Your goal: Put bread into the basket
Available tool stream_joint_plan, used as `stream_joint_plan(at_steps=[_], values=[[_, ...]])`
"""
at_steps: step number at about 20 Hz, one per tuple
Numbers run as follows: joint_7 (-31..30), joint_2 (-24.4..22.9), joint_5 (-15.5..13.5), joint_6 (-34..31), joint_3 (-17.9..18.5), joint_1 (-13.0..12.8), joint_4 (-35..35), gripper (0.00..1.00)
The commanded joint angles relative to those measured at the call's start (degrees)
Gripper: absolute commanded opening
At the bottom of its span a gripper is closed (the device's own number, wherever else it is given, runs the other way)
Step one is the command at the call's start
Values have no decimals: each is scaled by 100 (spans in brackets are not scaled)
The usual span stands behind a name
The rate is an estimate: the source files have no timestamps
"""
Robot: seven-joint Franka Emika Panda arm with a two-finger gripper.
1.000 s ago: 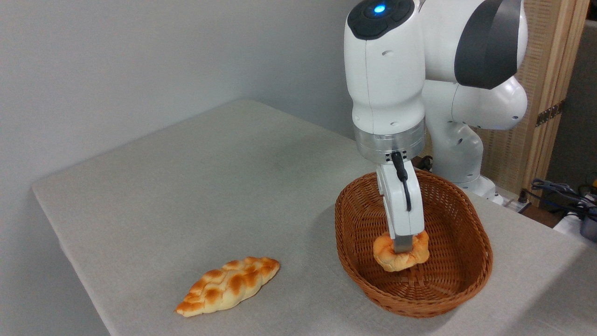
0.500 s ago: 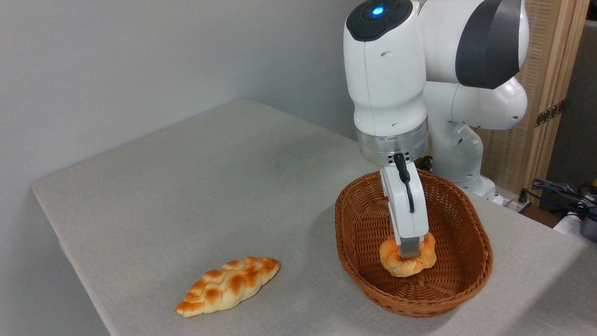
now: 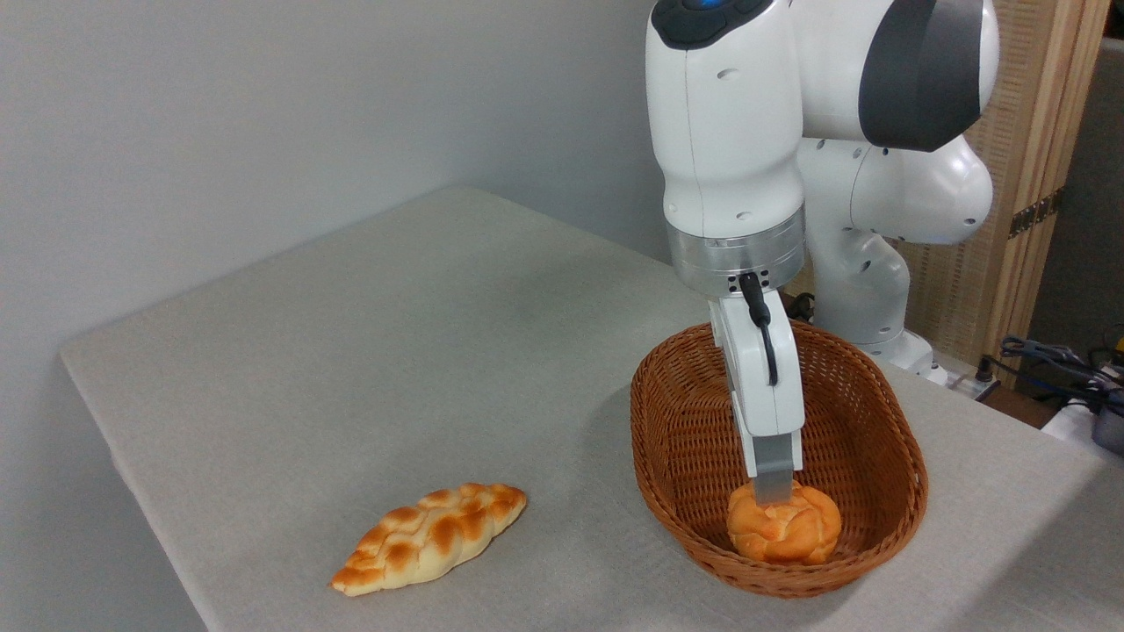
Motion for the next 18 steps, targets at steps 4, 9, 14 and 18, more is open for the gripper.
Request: stream_joint_plan(at_steps=[4,9,14,18], values=[[-111,-84,-116,-39,-9,-82,262,100],[-1497,-23,-1232,-610,-369,-100,1290,100],[-3728,310,-1445,-681,-1080,-117,2115,100],[-5059,767,-1339,-865,-1162,-494,2714,100]])
